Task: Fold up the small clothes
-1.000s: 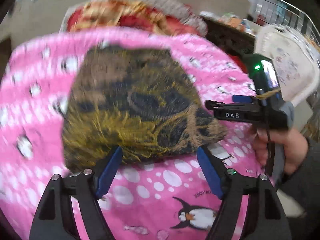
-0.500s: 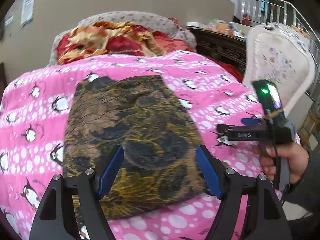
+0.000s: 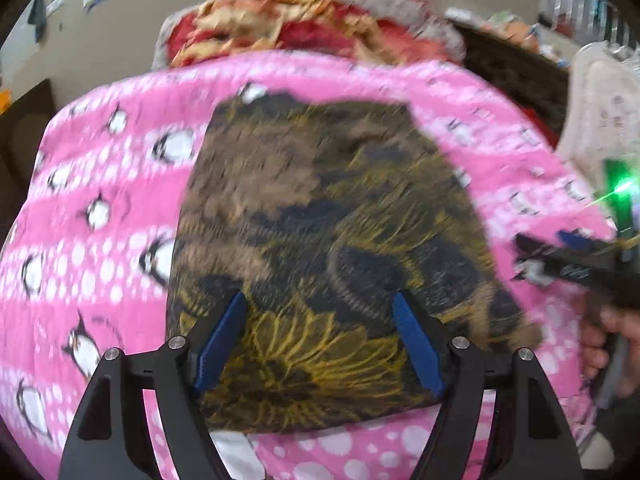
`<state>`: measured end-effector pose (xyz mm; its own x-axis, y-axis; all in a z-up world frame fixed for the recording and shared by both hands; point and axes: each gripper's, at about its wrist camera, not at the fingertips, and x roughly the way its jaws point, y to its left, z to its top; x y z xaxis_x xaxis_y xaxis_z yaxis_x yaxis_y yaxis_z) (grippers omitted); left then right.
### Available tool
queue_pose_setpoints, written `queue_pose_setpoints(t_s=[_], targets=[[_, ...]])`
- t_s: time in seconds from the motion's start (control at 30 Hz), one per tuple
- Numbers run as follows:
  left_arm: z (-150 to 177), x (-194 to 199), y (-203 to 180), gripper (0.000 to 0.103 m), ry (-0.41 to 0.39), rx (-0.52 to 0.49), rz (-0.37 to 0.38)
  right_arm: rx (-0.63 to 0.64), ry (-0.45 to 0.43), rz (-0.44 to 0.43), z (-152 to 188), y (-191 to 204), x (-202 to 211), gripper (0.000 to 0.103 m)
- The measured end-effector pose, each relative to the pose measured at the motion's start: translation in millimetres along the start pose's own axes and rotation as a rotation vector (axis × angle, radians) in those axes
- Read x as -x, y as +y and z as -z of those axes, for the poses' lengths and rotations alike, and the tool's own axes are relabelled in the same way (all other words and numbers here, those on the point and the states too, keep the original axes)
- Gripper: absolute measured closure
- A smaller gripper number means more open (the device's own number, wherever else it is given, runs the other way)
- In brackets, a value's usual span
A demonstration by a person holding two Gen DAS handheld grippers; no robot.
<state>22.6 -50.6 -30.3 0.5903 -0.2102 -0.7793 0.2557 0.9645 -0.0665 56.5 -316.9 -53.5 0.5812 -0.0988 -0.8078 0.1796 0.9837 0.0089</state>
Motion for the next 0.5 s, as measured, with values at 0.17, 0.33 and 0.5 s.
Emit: queue_pose_setpoints(t_s=[0.17, 0.33, 0.5], targets=[[6, -6, -10, 0.034, -0.037, 0.026, -0.069, -0.005, -0.071, -0.121, 4, 17, 60, 0.007], [-2, -13, -9, 0.025, 0.02, 0.068, -0.061, 0.204, -0.194, -0.104, 24, 63, 123, 0.007], [-15, 12, -5, 0.025, 0.072, 0.066, -0.079, 0.265, -0.211, -0.052, 26, 79, 141, 0.007]])
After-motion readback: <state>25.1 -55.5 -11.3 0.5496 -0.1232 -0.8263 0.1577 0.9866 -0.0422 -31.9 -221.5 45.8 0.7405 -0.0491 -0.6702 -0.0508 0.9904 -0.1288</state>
